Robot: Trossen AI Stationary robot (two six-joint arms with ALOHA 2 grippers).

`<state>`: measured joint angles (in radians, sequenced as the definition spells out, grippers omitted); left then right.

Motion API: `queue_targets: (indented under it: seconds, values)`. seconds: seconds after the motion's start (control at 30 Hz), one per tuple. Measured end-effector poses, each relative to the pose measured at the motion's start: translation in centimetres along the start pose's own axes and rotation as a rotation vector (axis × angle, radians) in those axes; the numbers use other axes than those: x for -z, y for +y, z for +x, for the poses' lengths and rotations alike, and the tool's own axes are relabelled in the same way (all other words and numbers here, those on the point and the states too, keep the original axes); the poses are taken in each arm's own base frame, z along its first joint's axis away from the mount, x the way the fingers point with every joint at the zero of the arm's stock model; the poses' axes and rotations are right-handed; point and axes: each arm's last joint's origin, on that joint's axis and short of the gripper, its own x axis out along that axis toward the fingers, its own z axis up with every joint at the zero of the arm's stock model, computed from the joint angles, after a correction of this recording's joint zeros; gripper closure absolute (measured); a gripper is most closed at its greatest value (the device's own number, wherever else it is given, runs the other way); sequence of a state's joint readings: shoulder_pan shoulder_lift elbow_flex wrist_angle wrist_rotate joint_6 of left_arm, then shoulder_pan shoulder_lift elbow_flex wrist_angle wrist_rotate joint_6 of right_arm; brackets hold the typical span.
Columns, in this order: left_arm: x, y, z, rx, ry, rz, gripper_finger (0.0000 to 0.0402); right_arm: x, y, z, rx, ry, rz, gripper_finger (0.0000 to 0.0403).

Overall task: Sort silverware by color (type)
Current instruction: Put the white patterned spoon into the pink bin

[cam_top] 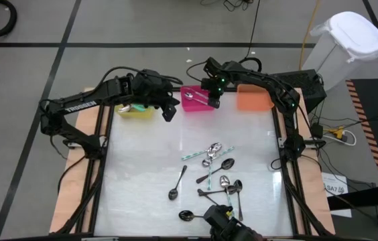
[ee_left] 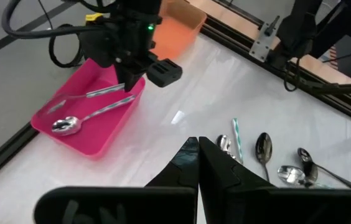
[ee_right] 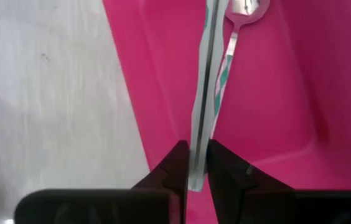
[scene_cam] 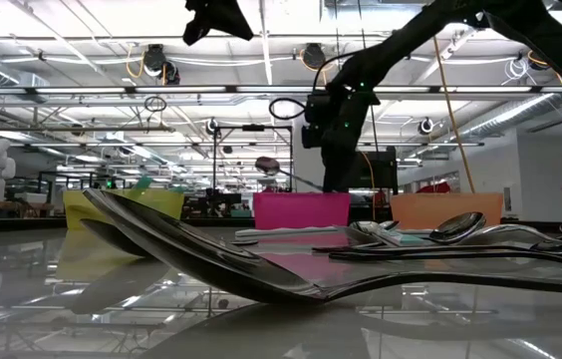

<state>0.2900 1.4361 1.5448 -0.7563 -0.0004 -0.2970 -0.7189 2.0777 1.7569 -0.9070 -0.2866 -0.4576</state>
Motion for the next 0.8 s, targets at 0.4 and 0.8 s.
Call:
queue_targets:
  seconds: [0.4,0.8]
  values:
    - [0.0,-0.1,0.0,-0.006,0.000,0.006,0.0401,-0.2,0.0,0.5,0.053,0.013,-0.012,0.0366]
    - [0.0,-0.1,0.0,-0.006,0.001,-0.010,0.0401,0.4,-0.1,2.5,0.017,0.089,0.062,0.0321]
